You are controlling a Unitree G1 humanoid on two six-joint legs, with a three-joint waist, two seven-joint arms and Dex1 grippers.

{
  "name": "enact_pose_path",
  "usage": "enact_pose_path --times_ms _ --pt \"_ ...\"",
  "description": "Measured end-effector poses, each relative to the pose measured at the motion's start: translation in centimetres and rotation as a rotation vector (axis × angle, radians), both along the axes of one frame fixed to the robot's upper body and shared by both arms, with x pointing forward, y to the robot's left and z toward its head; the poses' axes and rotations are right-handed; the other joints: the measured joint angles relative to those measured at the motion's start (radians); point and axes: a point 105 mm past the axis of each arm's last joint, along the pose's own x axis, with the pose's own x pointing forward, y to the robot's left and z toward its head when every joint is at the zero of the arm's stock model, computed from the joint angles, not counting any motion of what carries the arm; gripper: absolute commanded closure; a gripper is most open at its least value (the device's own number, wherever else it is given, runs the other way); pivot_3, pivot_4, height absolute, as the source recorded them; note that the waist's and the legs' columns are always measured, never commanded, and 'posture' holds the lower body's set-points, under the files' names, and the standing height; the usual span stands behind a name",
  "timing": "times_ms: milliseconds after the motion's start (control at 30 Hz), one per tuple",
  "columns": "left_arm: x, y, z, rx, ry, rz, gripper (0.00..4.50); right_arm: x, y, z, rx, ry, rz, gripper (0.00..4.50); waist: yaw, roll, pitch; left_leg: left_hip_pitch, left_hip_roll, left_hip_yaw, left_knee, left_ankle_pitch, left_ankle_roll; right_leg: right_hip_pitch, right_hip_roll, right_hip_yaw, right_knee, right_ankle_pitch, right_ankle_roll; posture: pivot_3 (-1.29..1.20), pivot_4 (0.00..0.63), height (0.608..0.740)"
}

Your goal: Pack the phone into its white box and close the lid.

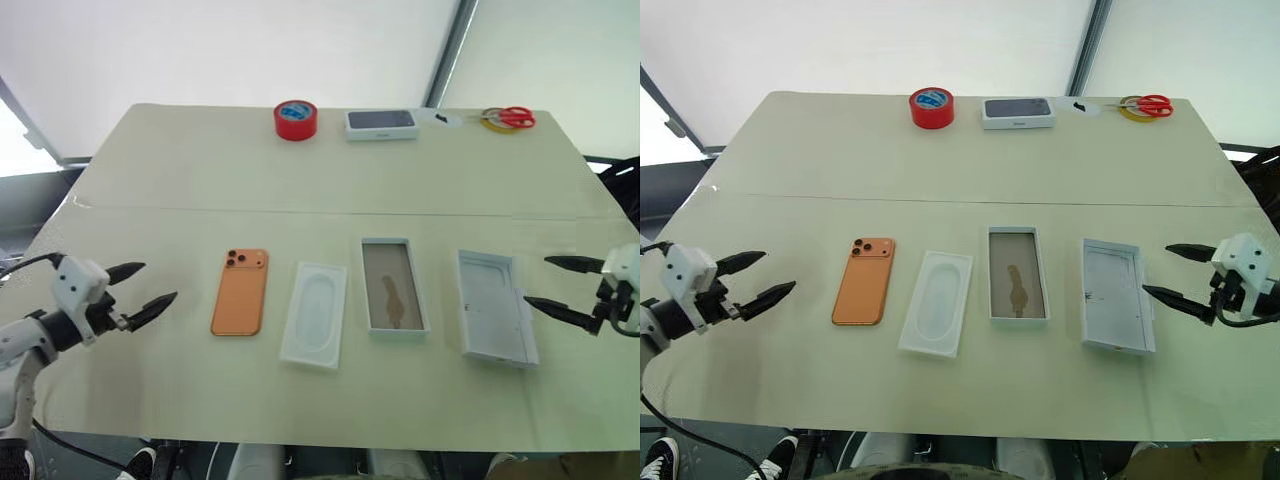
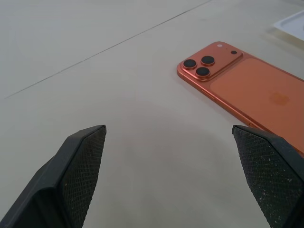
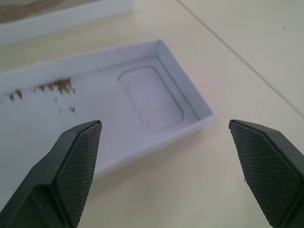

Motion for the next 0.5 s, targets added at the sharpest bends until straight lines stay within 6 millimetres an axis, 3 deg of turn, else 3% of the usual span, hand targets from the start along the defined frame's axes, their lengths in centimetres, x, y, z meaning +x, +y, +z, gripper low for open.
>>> enact_pose_path --times_ms 133,333,500 --pt "-0.4 0.2 -0.4 -0.01 -0.005 0.02 0.04 -0.5 -0.3 -0.6 -0.002 0.024 -0.012 0.02 0.0 0.0 0.0 0.0 0.0 0.0 0.0 0.0 0.0 0.0 0.0 0.0 0.0 0.0 0.0 0.0 0.15 0.74" --pt "0.0 -0.1 -0.9 0.028 0.018 0.047 0.04 0.1 -0.2 -0.2 0.008 -0.005 -0.028 0.02 0.003 0.0 0.0 0.0 0.0 0.0 0.0 0.0 0.0 0.0 0.0 0.0 0.0 0.0 0.0 0.0 0.15 0.74" --pt "0.4 -0.7 -0.2 0.008 -0.016 -0.008 0.04 0.6 0.2 0.2 0.014 -0.019 -0.025 0.02 0.003 0.0 0.0 0.0 0.0 0.0 0.0 0.0 0.0 0.0 0.0 0.0 0.0 0.0 0.0 0.0 0.15 0.74"
